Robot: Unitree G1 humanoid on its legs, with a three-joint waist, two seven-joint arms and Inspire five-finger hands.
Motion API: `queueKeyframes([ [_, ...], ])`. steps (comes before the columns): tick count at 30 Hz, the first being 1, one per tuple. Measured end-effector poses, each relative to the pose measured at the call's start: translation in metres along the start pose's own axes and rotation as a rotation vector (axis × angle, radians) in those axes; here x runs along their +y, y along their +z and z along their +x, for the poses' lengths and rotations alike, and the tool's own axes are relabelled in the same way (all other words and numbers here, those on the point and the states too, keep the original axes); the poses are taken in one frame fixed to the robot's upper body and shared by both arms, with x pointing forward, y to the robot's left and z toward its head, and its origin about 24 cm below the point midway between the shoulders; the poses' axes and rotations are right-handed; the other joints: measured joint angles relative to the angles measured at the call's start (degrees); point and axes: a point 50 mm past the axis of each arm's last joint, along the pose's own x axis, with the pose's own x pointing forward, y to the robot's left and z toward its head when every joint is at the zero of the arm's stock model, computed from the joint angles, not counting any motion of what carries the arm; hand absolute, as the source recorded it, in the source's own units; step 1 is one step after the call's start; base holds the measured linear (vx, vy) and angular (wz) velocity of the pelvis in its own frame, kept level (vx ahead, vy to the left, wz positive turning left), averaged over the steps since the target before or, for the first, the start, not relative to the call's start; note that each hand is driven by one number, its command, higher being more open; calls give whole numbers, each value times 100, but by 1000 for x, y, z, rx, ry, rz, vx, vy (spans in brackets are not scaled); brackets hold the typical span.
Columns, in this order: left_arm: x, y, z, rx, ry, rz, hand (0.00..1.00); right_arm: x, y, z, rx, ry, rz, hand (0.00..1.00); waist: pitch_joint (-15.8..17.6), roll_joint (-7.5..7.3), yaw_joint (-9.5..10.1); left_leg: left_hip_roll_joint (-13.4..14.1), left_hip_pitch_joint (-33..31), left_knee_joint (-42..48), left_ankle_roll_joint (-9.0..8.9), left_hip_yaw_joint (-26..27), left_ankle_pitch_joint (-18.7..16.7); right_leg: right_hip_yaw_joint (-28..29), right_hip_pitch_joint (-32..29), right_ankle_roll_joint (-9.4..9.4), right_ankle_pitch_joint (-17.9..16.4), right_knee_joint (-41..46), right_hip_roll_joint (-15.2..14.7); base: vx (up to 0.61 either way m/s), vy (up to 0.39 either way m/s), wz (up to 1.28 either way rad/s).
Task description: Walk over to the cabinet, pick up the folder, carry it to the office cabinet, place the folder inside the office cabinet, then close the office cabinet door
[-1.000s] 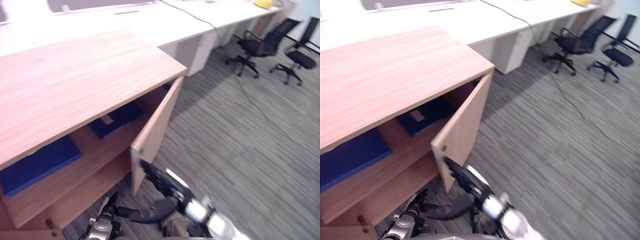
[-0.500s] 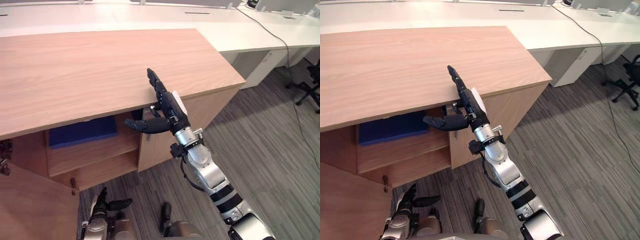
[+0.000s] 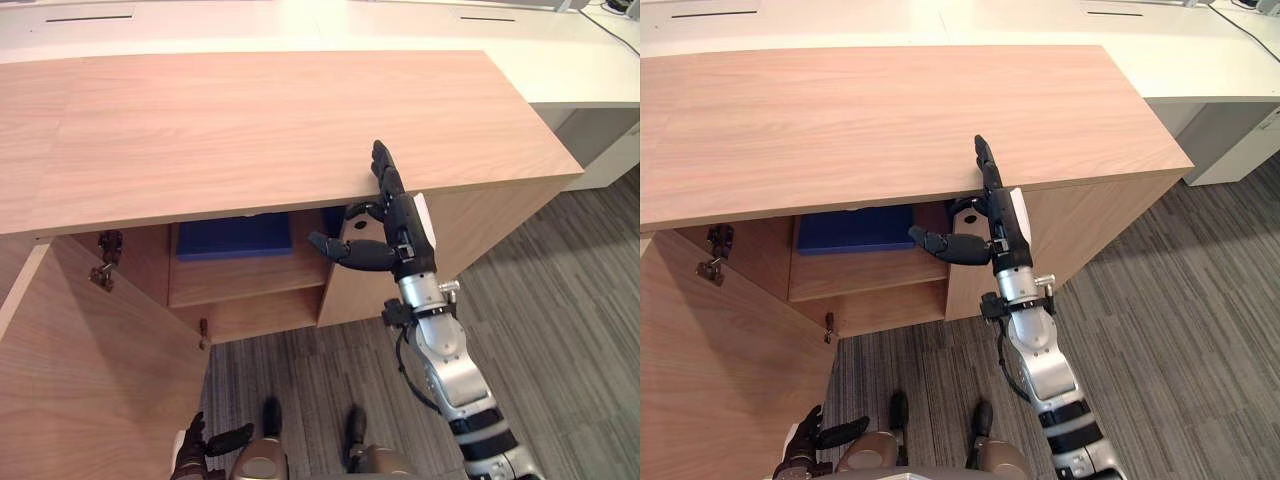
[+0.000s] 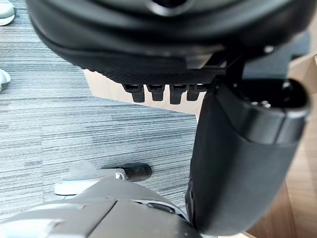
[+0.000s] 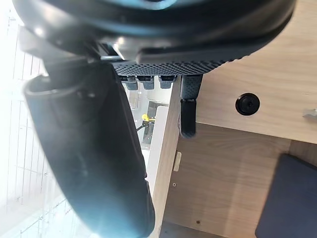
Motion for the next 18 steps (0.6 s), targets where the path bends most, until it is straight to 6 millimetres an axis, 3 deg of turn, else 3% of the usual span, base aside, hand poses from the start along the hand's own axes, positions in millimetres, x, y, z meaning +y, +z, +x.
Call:
queueKeyframes([
  [4, 4, -4, -1, 9, 9, 8, 100, -16, 4, -26, 12, -143, 28, 100, -57, -59, -165, -28, 26, 3, 13, 57, -9, 45, 27, -6, 136, -15, -16, 118, 19, -4],
  [8, 5, -5, -1, 12, 8, 29, 100, -48, -14, -56, 126, -410, 4, 100, -91, -52, -258, -61, 137, 22, 27, 106, -90, 83, 142, 1, 137, -83, 16, 56, 13, -9],
  [12, 5, -14, -4, 37, 6, 31, 100, -72, -61, -105, 408, -592, -45, 100, -176, 15, -348, -50, 279, 8, 19, 353, -169, 309, 152, 4, 135, -76, 29, -5, 12, -29],
  [18, -2, -19, -6, 51, -28, 58, 100, -69, -130, -180, 900, -535, -50, 100, -318, 214, -395, -42, 339, 3, -13, 381, -260, 365, 172, 86, 67, -70, 19, -8, 3, -7],
])
